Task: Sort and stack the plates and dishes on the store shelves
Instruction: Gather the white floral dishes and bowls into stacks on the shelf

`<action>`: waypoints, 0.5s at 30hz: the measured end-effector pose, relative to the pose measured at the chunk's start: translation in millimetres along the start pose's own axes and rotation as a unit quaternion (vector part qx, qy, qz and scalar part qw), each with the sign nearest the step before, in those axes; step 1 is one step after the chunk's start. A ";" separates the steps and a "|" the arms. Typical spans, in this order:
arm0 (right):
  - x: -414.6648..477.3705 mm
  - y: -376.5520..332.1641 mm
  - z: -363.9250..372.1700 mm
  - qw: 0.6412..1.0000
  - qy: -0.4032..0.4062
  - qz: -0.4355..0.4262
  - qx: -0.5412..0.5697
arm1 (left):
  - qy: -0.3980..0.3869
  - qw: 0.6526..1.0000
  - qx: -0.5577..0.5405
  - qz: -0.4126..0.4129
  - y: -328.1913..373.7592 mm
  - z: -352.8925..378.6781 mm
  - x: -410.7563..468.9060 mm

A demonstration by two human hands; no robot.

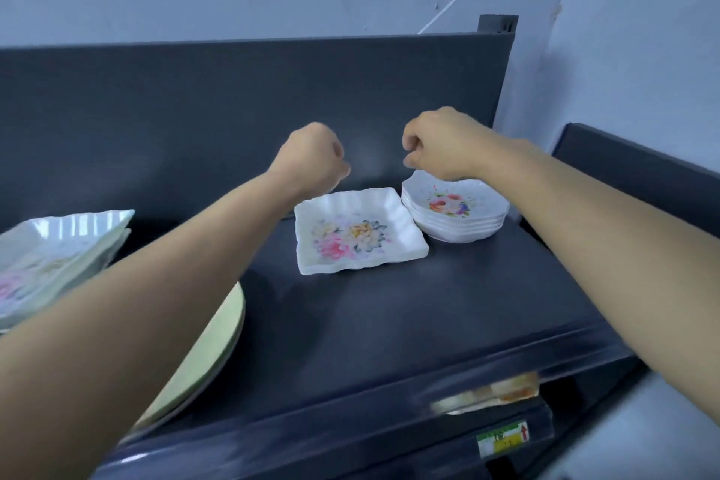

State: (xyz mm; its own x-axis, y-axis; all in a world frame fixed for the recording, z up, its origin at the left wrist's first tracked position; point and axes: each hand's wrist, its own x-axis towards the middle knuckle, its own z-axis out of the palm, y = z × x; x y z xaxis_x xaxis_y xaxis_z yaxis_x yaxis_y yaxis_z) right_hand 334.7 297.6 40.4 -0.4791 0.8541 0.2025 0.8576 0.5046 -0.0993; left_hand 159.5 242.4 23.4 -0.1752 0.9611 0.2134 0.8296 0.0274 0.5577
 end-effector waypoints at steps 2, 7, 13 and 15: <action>4.0 -28.3 2.4 0.999 -0.010 -0.031 0.009 | 0.014 1.000 0.008 -0.011 -12.6 -23.4 -19.2; 9.6 -103.3 14.6 0.994 -0.035 -0.102 0.024 | 0.046 0.996 0.041 -0.065 -59.3 -73.1 -63.7; 10.9 -193.6 29.2 0.981 -0.067 -0.177 0.045 | 0.086 0.983 0.070 -0.146 -120.2 -122.4 -114.2; 12.0 -221.5 34.6 0.977 -0.074 -0.194 0.054 | 0.093 0.978 0.080 -0.170 -139.3 -138.7 -129.9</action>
State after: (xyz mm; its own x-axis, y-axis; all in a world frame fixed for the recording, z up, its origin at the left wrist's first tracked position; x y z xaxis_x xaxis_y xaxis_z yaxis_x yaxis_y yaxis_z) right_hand 132.5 200.5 31.1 -0.7926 0.6010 0.1027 0.5854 0.7973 -0.1471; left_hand -6.9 75.6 29.2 -0.5365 0.8228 0.1876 0.7761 0.3938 0.4925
